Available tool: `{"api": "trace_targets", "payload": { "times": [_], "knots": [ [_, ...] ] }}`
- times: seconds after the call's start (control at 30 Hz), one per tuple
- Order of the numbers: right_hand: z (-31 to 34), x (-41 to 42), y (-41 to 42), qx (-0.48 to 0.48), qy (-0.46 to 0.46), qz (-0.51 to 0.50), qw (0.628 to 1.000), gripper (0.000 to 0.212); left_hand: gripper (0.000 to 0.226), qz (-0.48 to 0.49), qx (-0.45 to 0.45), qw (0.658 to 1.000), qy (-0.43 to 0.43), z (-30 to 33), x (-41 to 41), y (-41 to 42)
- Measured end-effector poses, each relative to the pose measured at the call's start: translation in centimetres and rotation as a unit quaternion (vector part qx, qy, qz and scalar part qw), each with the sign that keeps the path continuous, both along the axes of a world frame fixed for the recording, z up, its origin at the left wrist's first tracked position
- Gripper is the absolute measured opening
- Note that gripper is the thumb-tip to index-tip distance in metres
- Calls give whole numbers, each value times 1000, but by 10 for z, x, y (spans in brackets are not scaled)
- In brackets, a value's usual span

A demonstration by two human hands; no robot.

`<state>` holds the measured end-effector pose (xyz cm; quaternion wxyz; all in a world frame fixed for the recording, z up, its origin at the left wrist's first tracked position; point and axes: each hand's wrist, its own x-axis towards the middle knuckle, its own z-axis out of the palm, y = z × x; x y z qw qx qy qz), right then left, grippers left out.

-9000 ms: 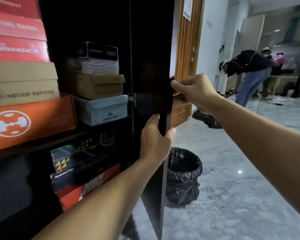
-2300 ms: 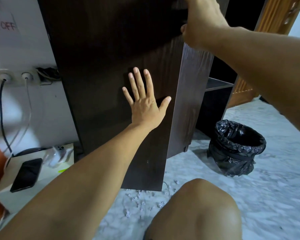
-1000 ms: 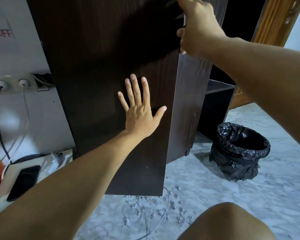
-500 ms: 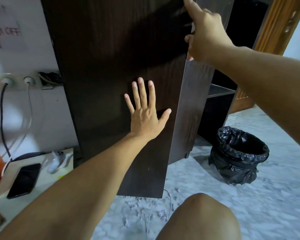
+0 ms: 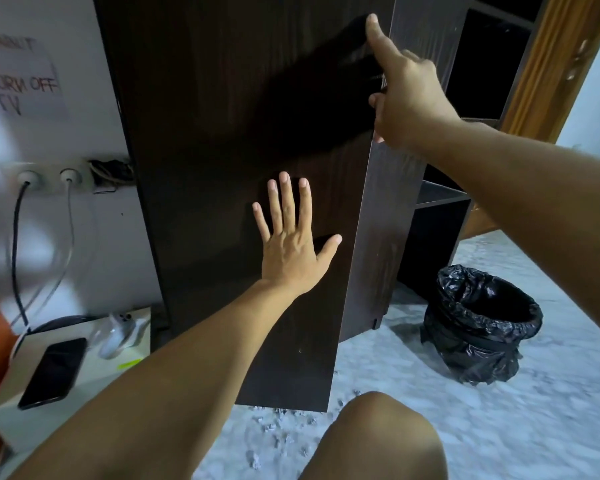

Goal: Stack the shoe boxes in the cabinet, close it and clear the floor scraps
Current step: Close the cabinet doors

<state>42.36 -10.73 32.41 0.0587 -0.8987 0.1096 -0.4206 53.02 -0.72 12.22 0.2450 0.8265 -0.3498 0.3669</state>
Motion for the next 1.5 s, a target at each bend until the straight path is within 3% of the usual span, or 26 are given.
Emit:
{"api": "trace_targets", "payload": {
  "times": [0.47, 0.8, 1.07, 1.37, 1.5],
  "knots": [
    [-1, 21, -19, -2, -11, 32, 999, 87, 114, 33, -11, 999, -7, -2, 14, -17],
    [-14, 67, -49, -116, 88, -66, 987, 105, 138, 67, 65, 995, 27, 3, 44, -30],
    [-42, 119, -67, -112, 168, -52, 978, 109, 128, 122, 205, 970, 35, -11, 87, -15],
    [-71, 152, -65, -44, 137, 17, 989, 114, 127, 128, 236, 963, 30, -16, 102, -10],
    [-85, 145, -71, -43, 163, 20, 985, 114, 122, 128, 228, 965, 6, -16, 95, -12]
  ]
}}
